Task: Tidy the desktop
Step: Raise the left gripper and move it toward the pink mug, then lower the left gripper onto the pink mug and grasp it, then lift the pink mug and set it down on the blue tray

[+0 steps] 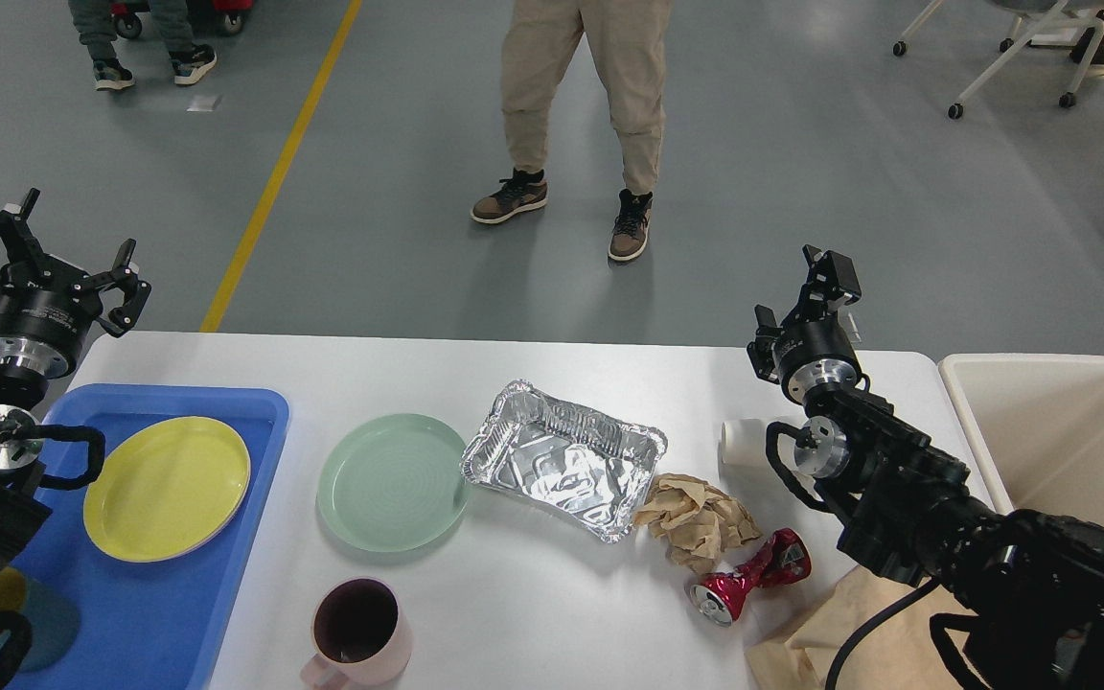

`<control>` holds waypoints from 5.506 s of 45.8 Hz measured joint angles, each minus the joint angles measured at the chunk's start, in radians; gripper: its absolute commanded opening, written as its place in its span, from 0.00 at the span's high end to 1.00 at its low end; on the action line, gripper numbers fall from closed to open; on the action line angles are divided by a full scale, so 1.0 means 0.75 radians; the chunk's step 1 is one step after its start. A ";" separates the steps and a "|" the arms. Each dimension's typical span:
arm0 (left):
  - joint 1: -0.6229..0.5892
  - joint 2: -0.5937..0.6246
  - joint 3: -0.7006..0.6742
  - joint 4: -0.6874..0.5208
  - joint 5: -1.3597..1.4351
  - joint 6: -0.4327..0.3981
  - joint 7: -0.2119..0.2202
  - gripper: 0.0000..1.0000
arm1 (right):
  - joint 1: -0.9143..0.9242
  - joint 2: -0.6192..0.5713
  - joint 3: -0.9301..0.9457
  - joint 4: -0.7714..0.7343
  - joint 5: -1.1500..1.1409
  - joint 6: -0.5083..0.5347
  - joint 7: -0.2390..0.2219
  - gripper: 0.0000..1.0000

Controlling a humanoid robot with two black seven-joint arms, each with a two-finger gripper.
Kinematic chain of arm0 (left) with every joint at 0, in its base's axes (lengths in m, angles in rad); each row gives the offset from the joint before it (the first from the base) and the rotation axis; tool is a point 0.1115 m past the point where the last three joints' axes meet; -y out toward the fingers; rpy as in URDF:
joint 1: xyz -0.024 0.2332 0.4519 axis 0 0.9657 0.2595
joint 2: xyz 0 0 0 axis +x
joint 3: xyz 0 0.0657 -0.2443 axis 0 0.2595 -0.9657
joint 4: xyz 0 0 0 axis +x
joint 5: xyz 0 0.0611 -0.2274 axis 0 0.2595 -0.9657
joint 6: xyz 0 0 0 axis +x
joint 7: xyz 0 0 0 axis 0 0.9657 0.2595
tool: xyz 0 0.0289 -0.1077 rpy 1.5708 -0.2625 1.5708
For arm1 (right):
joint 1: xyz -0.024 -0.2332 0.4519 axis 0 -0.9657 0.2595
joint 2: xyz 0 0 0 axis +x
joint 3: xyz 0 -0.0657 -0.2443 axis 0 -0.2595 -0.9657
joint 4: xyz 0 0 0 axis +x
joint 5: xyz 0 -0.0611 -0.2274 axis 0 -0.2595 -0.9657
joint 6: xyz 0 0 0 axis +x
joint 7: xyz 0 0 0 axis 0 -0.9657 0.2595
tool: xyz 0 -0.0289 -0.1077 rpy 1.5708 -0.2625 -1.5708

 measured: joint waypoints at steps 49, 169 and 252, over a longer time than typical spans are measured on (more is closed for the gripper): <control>-0.064 0.024 0.511 0.001 0.020 -0.078 0.021 0.04 | 0.000 0.000 0.000 0.000 0.000 0.000 0.000 0.00; -1.115 -0.598 3.130 -1.090 0.436 -0.421 0.017 0.04 | 0.000 0.000 0.000 0.000 0.000 0.000 0.000 0.00; -1.402 -0.301 3.074 -1.151 0.389 -0.421 0.158 1.00 | -0.001 0.000 0.000 0.000 0.000 0.000 0.000 0.00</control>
